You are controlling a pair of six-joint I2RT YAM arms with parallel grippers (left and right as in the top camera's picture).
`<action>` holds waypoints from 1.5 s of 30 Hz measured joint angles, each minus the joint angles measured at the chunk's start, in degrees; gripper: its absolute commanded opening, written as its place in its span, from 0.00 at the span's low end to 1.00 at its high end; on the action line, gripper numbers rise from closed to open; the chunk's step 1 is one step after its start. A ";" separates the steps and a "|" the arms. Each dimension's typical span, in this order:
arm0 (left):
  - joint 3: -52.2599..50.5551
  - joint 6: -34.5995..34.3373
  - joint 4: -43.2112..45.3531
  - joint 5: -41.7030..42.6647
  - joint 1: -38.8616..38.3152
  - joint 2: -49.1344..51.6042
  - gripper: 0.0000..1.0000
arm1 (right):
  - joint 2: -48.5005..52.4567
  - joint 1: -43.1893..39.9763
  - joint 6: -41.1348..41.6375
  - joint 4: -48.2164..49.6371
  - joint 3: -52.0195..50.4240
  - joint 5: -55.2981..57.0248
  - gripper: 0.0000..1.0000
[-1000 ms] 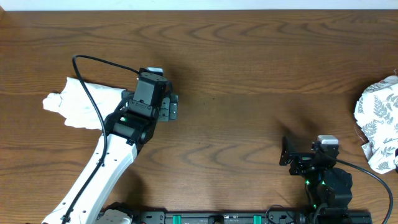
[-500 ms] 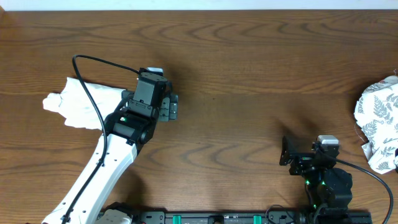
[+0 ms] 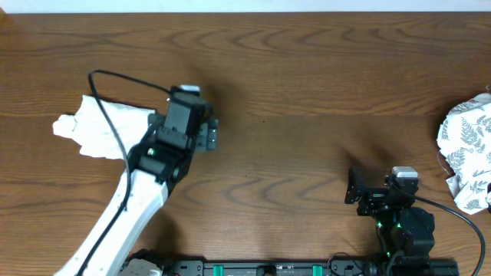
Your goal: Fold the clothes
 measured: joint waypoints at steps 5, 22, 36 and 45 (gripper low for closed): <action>-9.46 0.26 -0.04 -12.68 0.70 -14.60 0.98 | -0.09 0.00 0.02 0.04 -0.02 0.15 0.99; -26.36 0.26 -3.32 -14.38 18.62 -50.69 0.98 | -0.11 0.00 0.02 0.04 -0.02 0.17 0.99; -40.15 -5.75 -2.99 2.38 21.51 -66.97 0.98 | -0.13 0.00 0.02 0.04 -0.04 0.17 0.99; -43.17 -6.19 -1.46 4.22 21.57 -69.22 0.98 | -0.13 0.00 0.02 0.02 -0.04 0.17 0.99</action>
